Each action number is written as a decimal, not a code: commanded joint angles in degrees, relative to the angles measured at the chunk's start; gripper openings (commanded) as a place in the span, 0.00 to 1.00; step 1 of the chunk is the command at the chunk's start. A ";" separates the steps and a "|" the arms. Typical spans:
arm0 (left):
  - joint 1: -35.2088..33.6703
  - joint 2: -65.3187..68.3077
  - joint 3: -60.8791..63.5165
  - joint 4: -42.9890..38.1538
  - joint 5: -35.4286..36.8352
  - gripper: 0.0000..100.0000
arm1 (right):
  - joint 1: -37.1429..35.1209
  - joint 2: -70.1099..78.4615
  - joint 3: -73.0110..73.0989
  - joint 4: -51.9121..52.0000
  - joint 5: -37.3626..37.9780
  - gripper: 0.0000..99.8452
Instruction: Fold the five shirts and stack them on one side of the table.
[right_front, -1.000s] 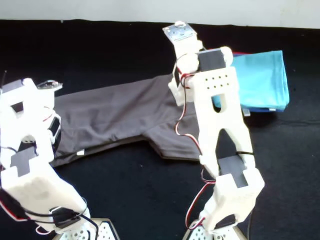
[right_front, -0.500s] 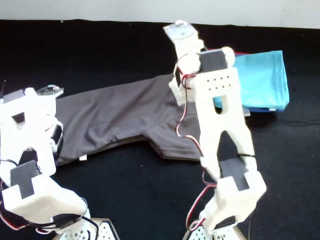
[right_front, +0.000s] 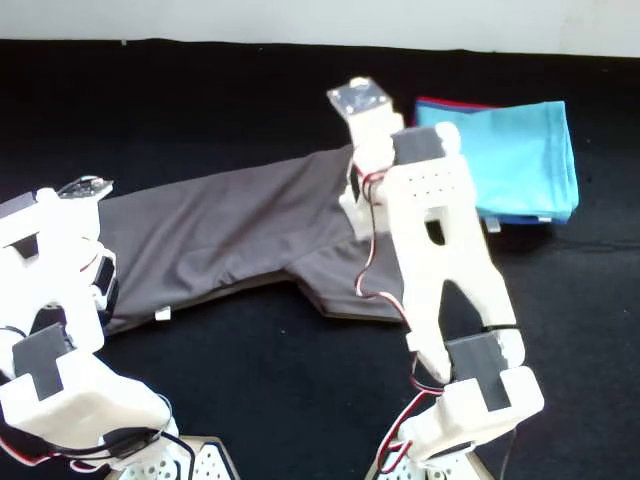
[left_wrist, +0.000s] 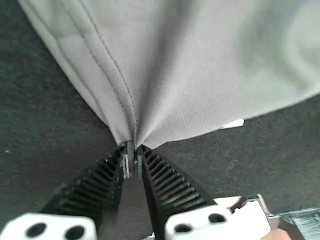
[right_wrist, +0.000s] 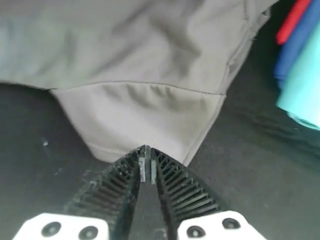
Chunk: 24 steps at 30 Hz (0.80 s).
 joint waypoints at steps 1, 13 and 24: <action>-0.31 -2.68 0.66 -1.41 -0.53 0.02 | -0.13 -2.33 10.77 -10.15 -0.18 0.01; -5.58 -3.30 -20.70 16.09 -0.44 0.09 | 6.64 -2.42 40.22 -36.09 -0.18 0.01; 5.67 -3.21 -6.02 8.18 -0.18 0.09 | 2.77 -13.67 37.58 -29.41 -0.70 0.01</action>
